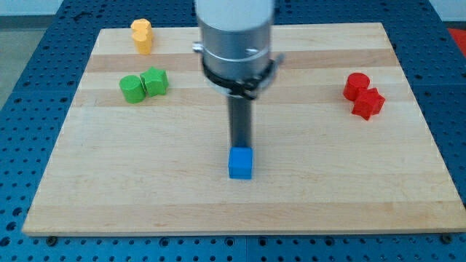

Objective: Push the blue cube to the bottom center

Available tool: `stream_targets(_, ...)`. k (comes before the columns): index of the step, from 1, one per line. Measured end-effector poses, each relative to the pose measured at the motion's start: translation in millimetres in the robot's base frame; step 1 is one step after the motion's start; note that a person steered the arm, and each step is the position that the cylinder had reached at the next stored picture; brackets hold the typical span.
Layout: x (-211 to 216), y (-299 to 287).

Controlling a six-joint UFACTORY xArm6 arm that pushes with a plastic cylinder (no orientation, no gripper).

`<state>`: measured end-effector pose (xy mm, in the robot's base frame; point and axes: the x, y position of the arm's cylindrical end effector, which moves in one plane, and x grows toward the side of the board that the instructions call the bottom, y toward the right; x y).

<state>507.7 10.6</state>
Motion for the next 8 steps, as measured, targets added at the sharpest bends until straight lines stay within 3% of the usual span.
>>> stream_targets(1,45,60)
stream_targets(2,48,69)
stream_targets(5,-22,0)
stream_targets(7,-35,-27)
stream_targets(8,-37,-68)
